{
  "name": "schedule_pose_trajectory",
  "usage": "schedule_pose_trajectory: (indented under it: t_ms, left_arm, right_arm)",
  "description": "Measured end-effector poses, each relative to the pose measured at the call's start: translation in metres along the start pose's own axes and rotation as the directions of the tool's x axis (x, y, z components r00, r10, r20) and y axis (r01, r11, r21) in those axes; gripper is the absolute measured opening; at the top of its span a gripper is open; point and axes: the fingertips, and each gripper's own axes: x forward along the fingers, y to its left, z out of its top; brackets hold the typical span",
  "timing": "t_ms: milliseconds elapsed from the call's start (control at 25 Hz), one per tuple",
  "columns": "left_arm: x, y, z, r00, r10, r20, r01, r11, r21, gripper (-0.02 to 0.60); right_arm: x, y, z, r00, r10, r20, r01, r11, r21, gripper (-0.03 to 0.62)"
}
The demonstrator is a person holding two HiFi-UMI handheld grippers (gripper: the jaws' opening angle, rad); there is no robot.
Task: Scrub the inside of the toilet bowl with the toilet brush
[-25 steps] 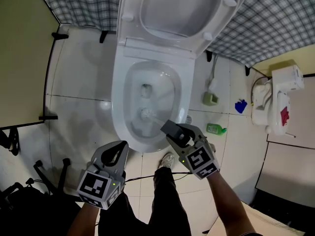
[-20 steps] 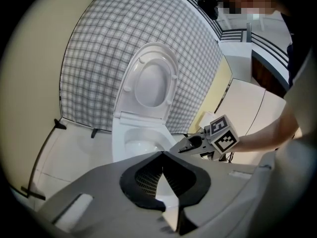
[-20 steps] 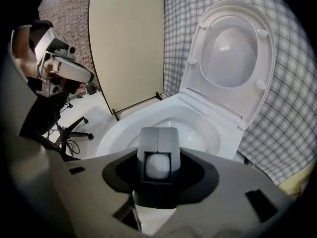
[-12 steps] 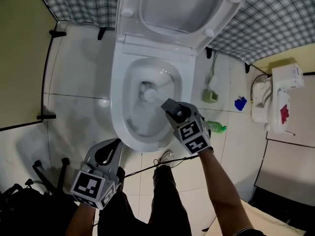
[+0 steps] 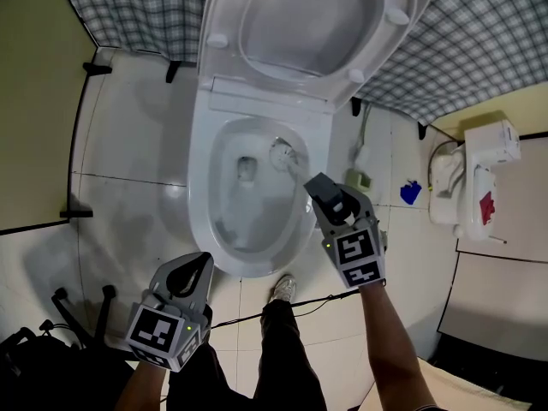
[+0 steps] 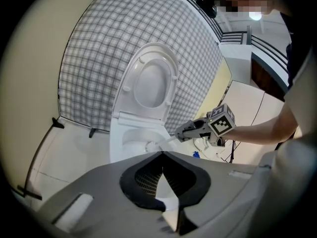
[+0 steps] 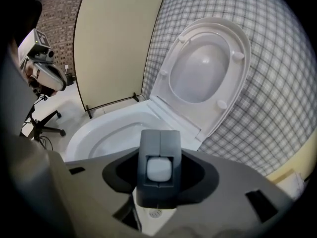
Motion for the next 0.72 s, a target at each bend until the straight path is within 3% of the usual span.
schedule_pose_trajectory:
  t_ms: [200,400,520,720]
  left_arm:
    - [-0.003,0.01,0.0,1.0,0.008,-0.012,-0.008,1.0,0.008,-0.008]
    - [-0.006,0.021,0.001,1.0,0.02,-0.015,-0.02,1.0,0.012,-0.008]
    - [-0.008,0.028,0.004,1.0,0.025,-0.01,-0.025,1.0,0.017,-0.008]
    - [-0.011,0.032,0.002,0.999,0.03,-0.011,-0.03,1.0,0.007,-0.008]
  right_arm:
    - [0.015,-0.001,0.013,0.997,-0.028,0.067,0.02,0.994,0.11,0.199]
    - [0.032,-0.001,0.047,0.983,-0.055,0.174,0.005,0.961,0.277,0.199]
    - [0.041,0.006,0.07,0.972,-0.042,0.232,-0.04,0.94,0.338,0.199]
    - [0.049,0.033,0.101,0.948,0.047,0.315,-0.174,0.906,0.387,0.199]
